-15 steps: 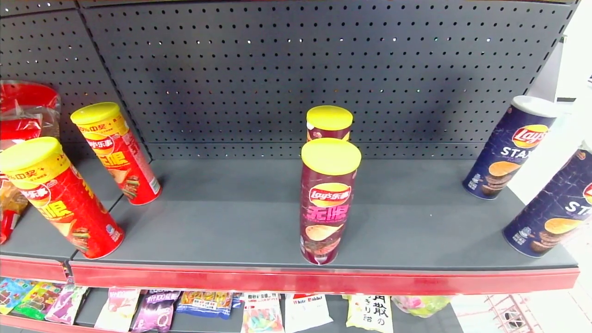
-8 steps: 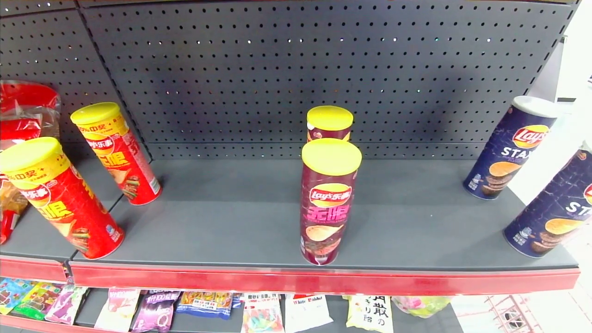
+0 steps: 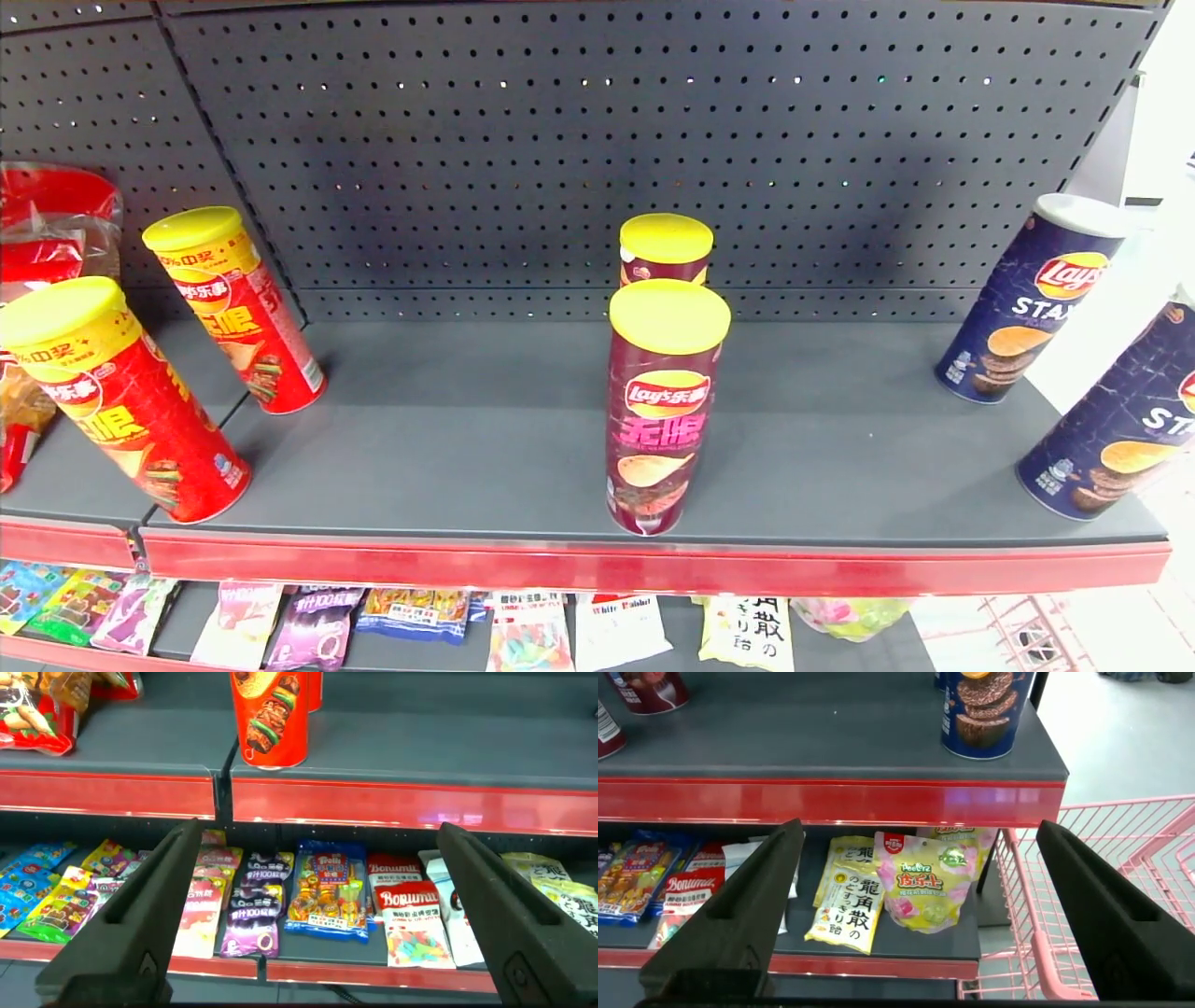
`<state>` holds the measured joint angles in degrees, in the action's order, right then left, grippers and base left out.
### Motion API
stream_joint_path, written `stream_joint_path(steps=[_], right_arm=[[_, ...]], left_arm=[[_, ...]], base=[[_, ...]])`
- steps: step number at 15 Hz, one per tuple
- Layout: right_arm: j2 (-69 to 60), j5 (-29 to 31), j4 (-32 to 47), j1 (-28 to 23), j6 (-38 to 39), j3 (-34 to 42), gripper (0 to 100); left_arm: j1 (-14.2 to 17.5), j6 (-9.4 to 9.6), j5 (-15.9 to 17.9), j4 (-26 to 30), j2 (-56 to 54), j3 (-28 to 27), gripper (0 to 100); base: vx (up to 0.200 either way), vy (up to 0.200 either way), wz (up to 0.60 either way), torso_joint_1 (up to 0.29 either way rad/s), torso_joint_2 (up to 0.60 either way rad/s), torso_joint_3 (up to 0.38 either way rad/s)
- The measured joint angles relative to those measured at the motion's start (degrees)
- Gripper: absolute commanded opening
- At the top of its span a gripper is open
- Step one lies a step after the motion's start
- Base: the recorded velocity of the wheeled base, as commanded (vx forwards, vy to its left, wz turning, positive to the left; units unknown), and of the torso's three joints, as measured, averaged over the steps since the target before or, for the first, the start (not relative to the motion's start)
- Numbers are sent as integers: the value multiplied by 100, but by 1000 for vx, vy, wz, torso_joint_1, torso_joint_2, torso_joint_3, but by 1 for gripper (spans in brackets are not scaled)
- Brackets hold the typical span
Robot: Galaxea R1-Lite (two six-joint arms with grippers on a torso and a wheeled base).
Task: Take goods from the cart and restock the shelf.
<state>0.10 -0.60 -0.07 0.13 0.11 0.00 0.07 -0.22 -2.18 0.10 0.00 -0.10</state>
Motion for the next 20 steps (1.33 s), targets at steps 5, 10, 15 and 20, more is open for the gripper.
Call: stream_joint_path(steps=[5,10,15,20], right_arm=[[0,-6,0,-2,-16,0,100],[0,2,0,5,-1,0,100],[0,2,0,0,-4,0,100],[0,2,0,2,-11,0,100]], left_arm=[[0,-2,0,0,0,0,100],[0,0,0,0,0,0,100],[0,-2,0,0,0,0,100],[0,-2,0,0,0,0,100]], base=[[0,0,0,0,0,0],[0,0,0,0,0,0],[0,0,0,0,0,0],[0,0,0,0,0,0]])
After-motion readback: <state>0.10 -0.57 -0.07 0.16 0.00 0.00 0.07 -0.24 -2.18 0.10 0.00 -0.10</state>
